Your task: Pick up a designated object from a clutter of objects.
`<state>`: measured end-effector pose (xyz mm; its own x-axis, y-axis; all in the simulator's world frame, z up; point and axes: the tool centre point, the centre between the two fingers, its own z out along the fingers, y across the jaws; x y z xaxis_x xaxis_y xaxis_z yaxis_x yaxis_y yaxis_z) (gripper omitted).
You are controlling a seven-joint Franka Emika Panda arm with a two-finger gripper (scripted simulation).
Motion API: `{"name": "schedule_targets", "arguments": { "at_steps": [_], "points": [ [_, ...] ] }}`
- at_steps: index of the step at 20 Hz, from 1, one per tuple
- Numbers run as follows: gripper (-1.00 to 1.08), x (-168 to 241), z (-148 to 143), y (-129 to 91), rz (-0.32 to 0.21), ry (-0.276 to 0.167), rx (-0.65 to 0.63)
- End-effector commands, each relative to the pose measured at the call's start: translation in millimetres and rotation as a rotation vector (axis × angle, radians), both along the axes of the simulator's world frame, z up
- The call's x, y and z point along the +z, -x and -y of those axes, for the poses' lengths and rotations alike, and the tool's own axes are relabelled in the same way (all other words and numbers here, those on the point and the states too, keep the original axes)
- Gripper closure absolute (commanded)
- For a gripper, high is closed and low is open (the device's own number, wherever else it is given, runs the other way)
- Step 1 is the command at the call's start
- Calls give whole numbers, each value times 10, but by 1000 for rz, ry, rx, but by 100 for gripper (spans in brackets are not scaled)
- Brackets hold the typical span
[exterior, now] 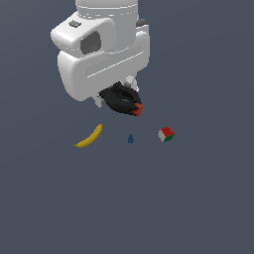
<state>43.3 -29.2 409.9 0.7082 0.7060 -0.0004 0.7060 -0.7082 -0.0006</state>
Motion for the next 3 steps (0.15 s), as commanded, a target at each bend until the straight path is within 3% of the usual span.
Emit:
{"name": "schedule_targets", "arguments": {
  "at_steps": [1, 3],
  "points": [
    [108, 48, -1, 2, 1, 0, 0],
    [108, 50, -1, -2, 1, 0, 0]
  ]
}}
